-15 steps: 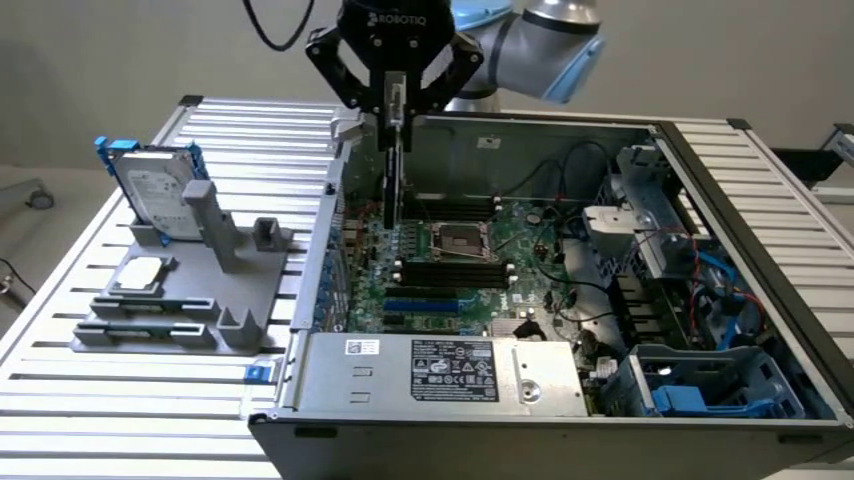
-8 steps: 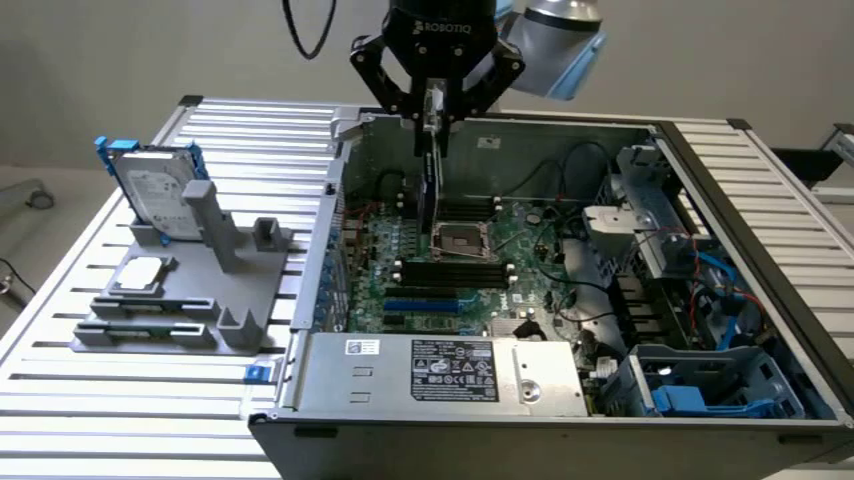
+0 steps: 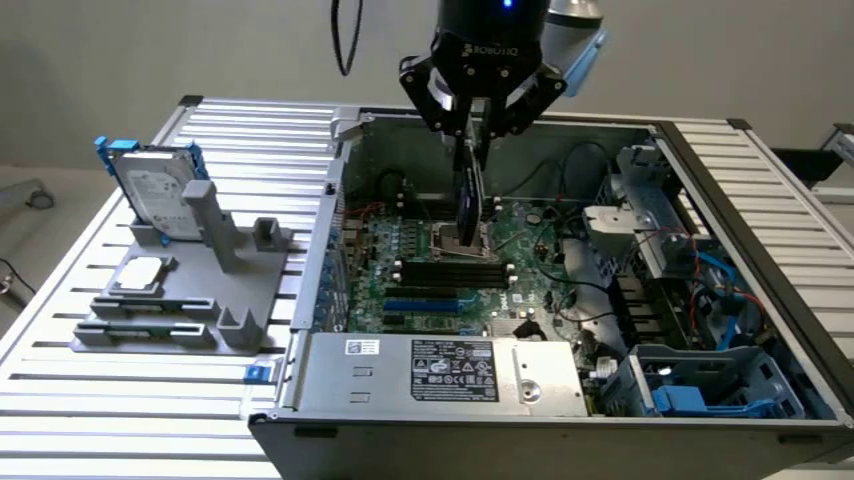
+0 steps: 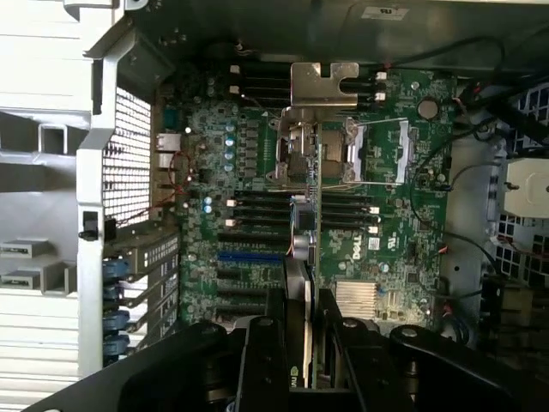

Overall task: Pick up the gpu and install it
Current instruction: 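Pick up the gpu and move the gpu toward the slot, then insert the gpu into the slot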

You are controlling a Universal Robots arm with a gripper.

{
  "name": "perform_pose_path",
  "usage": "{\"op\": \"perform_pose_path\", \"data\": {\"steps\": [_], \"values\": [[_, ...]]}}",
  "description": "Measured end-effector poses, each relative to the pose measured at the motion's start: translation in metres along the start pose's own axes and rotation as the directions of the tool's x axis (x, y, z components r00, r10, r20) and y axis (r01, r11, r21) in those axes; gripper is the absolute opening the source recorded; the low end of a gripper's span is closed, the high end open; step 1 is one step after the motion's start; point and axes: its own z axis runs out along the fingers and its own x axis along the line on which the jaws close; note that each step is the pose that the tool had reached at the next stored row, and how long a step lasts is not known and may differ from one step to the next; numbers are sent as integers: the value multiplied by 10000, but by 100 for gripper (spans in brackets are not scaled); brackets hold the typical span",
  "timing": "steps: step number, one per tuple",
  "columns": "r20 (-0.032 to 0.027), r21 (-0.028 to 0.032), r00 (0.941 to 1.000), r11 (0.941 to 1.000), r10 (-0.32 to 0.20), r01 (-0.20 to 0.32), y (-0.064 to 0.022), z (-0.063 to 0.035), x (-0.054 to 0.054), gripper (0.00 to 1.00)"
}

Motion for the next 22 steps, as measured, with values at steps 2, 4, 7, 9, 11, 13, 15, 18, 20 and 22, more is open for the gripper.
{"op": "perform_pose_path", "data": {"steps": [2,4,7,9,11,13,15,18,20,22], "values": [[-18,2,10000,10000,1,-1,-1,12,-20,27],[-42,1,10000,10000,2,-2,-1,12,-20,27],[-42,1,10000,10000,3,-3,-1,12,-20,27],[-42,0,10000,10000,3,-3,-1,12,-20,27],[-42,0,10000,10000,3,-3,-1,13,-20,27],[-42,0,10000,10000,3,-3,-1,13,-20,27],[-42,0,10000,10000,3,-3,-1,13,-20,27],[-42,0,10000,10000,3,-3,-1,13,-20,27],[-41,-1,10000,10000,-21,21,-1,19,-25,27],[-2,8,9994,9994,-335,335,-1,24,-25,27]]}}
